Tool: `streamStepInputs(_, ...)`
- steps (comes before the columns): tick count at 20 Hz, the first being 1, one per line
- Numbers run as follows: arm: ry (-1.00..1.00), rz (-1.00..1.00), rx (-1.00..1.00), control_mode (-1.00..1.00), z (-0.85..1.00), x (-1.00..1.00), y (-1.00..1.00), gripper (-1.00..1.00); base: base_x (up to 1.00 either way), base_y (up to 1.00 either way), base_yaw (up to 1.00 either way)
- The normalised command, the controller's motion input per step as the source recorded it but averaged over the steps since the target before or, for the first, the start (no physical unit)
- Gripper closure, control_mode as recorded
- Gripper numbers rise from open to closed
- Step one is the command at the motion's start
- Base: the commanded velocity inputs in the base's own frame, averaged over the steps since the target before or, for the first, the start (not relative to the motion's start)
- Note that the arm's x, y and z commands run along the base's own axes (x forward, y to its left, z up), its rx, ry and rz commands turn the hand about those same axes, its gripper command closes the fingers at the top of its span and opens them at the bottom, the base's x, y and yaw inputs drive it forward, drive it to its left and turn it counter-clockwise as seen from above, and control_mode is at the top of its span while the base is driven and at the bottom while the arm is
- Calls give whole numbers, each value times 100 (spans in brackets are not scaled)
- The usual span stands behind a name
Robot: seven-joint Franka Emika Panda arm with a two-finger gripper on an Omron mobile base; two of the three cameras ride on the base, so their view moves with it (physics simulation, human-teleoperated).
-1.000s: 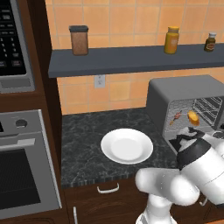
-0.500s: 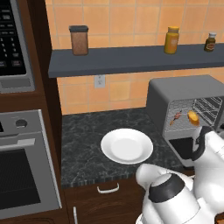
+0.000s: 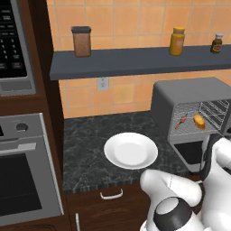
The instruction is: Pick up the kebab skewer and baguette bread, and place them inside the toaster oven. Close the toaster oven door and start by setting the timer.
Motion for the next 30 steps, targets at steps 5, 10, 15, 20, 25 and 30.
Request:
streamStepInputs(5, 22, 15, -4, -100, -23, -3, 1, -100, 0, 0, 0)
streamStepInputs(10, 6, 15, 0, -100, -39, -7, 0, -100, 0, 0, 0)
streamStepInputs(15, 0, 7, 0, -100, -38, -28, 0, -100, 0, 0, 0)
streamStepInputs(20, -1, 0, 3, -100, -32, -3, 0, -100, 0, 0, 0)
streamStepInputs(25, -3, 0, 2, -100, -33, 2, 0, -100, 0, 0, 0)
streamStepInputs(30, 0, 0, 1, -100, -17, 30, 0, -100, 0, 0, 0)
